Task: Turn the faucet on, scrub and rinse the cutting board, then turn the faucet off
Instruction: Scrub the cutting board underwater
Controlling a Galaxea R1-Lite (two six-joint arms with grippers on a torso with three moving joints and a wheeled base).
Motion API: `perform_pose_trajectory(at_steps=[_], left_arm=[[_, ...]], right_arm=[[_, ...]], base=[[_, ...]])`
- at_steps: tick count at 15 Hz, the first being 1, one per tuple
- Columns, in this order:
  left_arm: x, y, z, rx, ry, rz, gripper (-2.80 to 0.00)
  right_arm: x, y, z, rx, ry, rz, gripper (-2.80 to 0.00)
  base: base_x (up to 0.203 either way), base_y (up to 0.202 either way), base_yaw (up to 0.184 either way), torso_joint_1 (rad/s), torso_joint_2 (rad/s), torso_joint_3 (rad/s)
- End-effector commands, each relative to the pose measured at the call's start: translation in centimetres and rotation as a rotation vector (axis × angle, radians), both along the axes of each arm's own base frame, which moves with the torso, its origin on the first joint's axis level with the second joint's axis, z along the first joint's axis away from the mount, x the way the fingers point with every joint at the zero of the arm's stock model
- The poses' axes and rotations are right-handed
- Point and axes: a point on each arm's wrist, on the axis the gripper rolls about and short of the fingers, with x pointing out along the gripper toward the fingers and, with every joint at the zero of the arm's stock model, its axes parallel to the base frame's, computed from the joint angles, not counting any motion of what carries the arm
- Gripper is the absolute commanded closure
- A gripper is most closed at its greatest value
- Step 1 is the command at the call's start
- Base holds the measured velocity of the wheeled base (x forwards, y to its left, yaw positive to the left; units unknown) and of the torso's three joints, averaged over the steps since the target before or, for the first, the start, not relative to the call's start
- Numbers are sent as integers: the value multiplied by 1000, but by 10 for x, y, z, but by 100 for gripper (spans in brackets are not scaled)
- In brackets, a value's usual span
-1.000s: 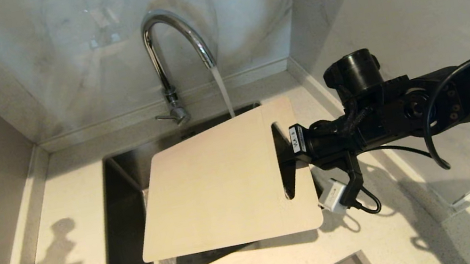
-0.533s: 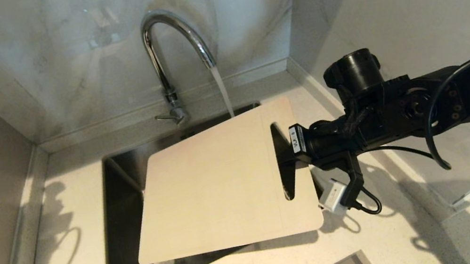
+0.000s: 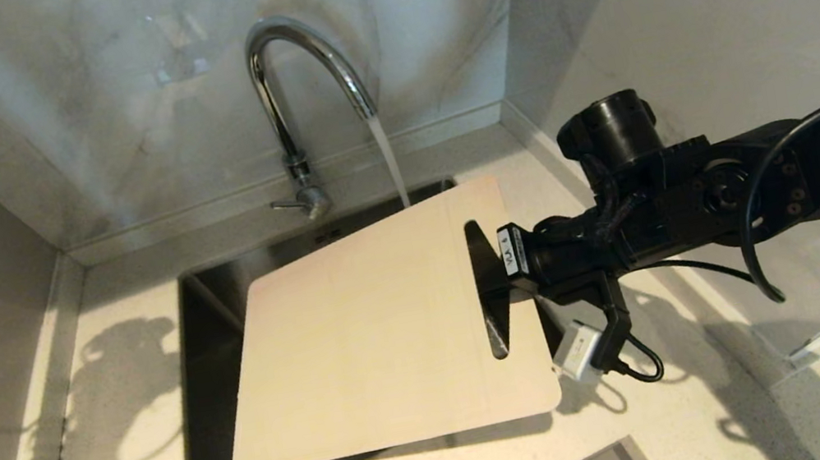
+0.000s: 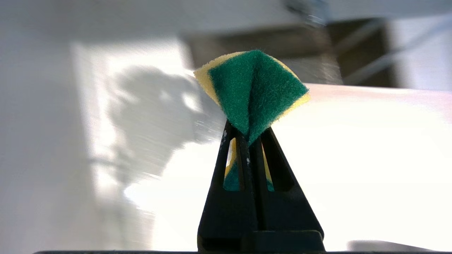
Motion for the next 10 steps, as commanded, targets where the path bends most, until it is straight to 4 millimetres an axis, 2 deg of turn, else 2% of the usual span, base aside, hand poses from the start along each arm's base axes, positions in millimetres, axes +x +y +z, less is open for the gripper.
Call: perform_pose_trajectory(at_steps=[1,6,10], left_arm=[[12,-19,-7,-174,75,-43,0],[35,-83,-19,-508,234,-225,0],[50,-136,-27,-603,269,-361,0]], right_arm=[[-4,-1,-3,-10,4,11,0],[-11,9,-5,-14,10,45,0],[-19,13,-6,-18,18,65,0]], base=[[0,0,0,0,0,0],[0,0,0,0,0,0],[0,0,0,0,0,0]])
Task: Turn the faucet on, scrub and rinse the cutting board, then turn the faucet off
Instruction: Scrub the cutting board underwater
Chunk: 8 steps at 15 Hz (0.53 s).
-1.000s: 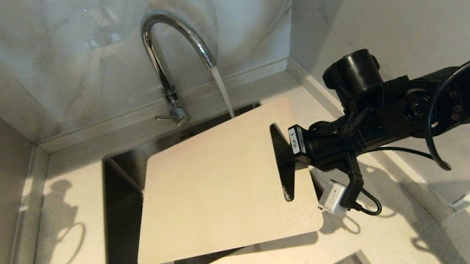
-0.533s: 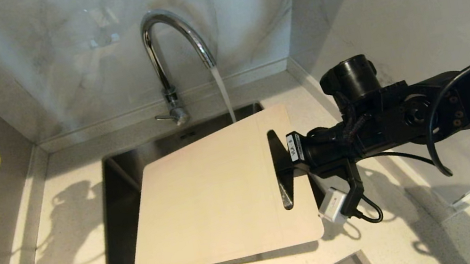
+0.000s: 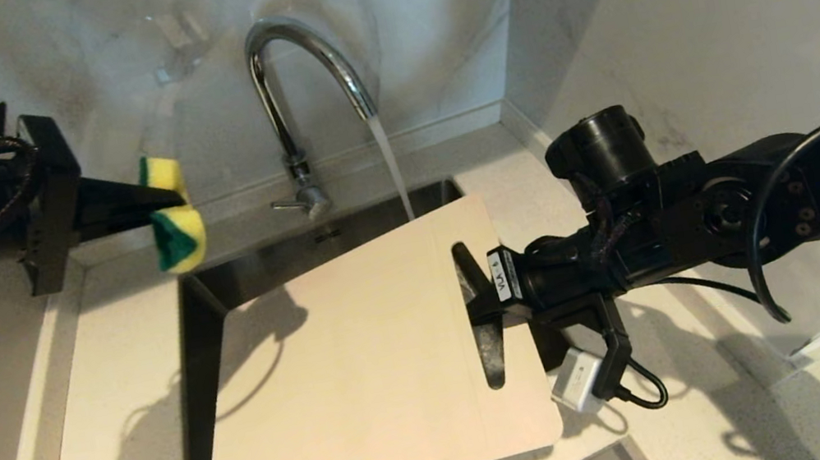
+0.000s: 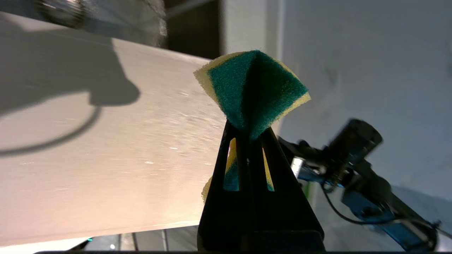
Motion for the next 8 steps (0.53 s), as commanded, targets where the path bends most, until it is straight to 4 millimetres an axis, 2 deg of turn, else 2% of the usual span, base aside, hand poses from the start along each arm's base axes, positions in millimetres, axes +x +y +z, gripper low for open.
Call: perform_pose_trajectory(at_steps=[1,5,8], left_arm=[[9,-35,-12,-8,37,-94,0],[19,-72,-28,-31,83,-156,0],[28,-85,-42,-2,108,-159,0]], right_arm=[[-4,2,-2,-8,-3,20,0],[-14,15,0,-9,-6,64,0],[-17,15,4,-4,-12,61,0]], base=[[0,0,0,0,0,0],[0,0,0,0,0,0],[0,0,0,0,0,0]])
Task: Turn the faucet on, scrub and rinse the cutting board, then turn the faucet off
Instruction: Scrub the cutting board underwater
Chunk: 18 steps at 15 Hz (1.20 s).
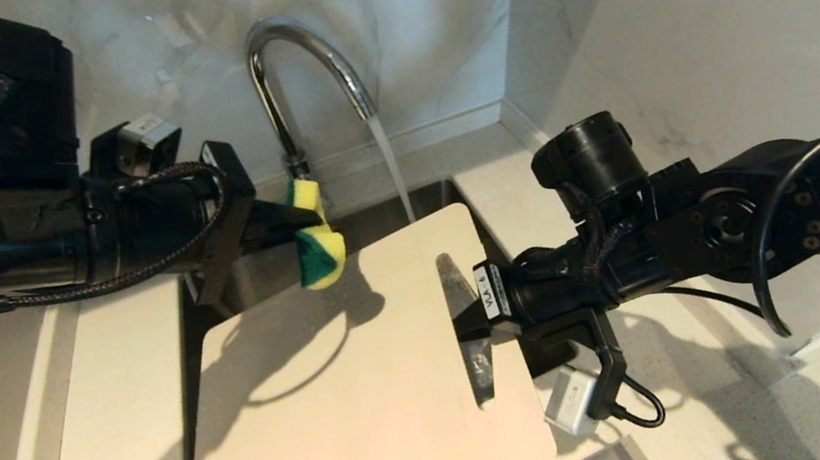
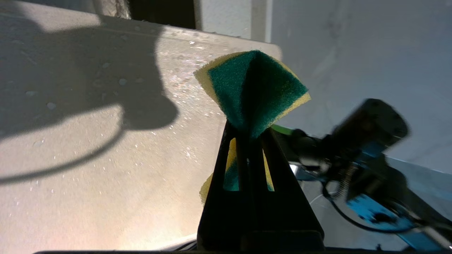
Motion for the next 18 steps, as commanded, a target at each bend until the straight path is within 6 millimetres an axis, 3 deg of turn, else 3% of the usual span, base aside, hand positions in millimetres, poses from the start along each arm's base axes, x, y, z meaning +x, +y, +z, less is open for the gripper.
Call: perform_pose_trajectory(at_steps=[1,5,18], left_arm=[[12,-12,-17,32,45,-7,0],[26,-14,-32,69,77,21,0],[43,-24,-68,165,129,-1,0]], right_arm=[[-2,0,2,-1,-16,13,0],[-5,-2,3,2,-13,10,0],[-8,-4,7,9,-18,3,0]], base=[[0,0,0,0,0,0],[0,0,0,0,0,0],[0,0,0,0,0,0]])
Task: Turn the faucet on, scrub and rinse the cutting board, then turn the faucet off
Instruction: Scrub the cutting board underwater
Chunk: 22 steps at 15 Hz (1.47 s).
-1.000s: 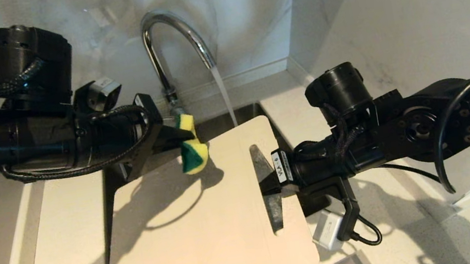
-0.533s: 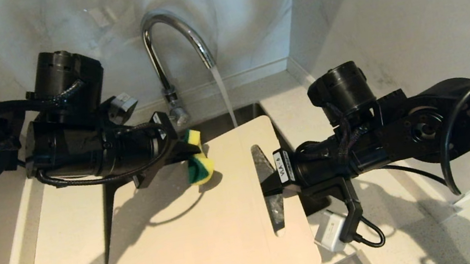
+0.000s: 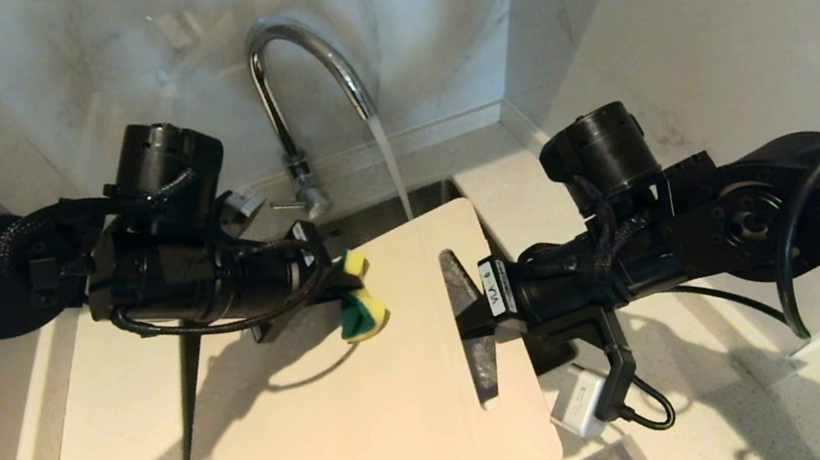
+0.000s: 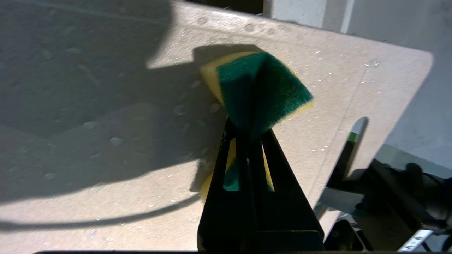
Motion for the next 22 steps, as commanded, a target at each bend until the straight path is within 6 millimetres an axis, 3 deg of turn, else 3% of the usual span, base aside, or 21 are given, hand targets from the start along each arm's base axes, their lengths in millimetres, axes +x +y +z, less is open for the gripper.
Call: perform_pose_trajectory(at_steps=[1,9,16,22], left_arm=[[1,0,-10,18,30,3,0],[13,25,-42,60,31,54,0],[27,71,-83,102,42,156,0],[26,106,-92,133,39,195,0]], right_arm=[[-2,-1,1,-2,-13,9,0],[-1,-3,1,-1,-13,3,0],[-1,-4,2,1,-15,2,0],[-3,-6,6,6,-24,0,0]], base=[[0,0,0,0,0,0],[0,0,0,0,0,0],[0,0,0,0,0,0],[0,0,0,0,0,0]])
